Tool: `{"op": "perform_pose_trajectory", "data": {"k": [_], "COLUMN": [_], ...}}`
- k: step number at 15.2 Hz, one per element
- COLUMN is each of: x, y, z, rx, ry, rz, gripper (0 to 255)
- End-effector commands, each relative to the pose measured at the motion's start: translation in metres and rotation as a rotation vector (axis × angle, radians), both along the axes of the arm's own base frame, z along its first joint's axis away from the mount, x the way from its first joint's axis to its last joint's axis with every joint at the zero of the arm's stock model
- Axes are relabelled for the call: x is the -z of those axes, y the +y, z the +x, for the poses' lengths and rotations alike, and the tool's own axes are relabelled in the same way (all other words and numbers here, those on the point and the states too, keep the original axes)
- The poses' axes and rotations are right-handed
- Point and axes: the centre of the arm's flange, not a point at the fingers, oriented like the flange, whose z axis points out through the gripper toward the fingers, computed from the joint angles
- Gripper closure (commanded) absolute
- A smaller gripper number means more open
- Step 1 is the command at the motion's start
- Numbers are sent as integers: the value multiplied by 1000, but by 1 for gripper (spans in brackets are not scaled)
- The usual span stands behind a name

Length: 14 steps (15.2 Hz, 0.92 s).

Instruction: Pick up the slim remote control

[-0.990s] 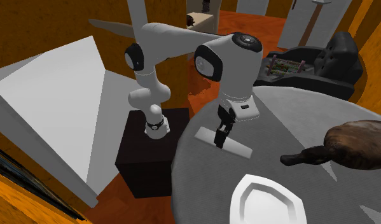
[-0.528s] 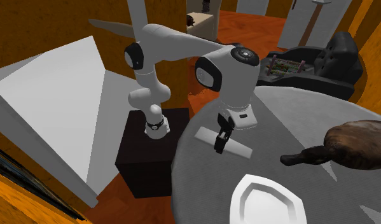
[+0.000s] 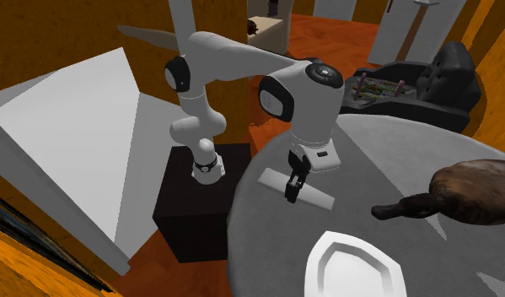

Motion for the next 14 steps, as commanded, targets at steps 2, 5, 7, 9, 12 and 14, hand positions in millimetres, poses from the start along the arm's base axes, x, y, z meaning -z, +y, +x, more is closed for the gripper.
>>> {"op": "perform_pose_trajectory", "data": {"k": [2, 5, 7, 9, 12, 14], "x": [0, -16, -26, -37, -53, -63], "y": [0, 0, 0, 0, 0, 0], "z": [0, 0, 0, 0, 0, 0], "rx": [-1, -1, -1, -1, -1, -1], "ry": [1, 1, 1, 1, 1, 1], "rz": [0, 0, 0, 0, 0, 0], "gripper": [255, 255, 255, 255, 255, 255]}}
